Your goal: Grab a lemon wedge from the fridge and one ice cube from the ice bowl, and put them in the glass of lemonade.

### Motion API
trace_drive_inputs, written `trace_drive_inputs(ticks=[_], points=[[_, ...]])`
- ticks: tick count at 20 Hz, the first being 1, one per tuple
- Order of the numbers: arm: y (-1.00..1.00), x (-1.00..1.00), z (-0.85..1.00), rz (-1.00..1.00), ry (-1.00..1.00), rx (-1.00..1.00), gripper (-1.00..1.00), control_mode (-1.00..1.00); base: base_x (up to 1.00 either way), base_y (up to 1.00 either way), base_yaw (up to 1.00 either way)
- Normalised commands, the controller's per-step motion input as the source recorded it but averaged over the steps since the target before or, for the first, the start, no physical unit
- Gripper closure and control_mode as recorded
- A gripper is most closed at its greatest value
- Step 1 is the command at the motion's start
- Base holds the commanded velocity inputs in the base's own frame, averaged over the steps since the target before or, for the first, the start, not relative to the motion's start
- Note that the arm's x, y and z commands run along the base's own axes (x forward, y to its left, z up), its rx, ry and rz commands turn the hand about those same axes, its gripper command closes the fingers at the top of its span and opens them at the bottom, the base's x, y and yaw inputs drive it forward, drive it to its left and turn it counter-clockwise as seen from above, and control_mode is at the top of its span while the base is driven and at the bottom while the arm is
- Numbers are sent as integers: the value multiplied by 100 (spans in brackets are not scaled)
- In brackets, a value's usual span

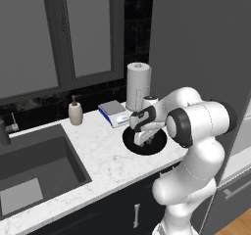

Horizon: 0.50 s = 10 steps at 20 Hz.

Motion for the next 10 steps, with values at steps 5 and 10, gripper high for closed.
trace_drive_inputs(ticks=[5, 10], points=[[-2, -1, 0, 0, 0, 0, -100, -100, 0, 0, 0], [0, 3, -7, -5, 1, 0, -100, -100, 0, 0, 0]])
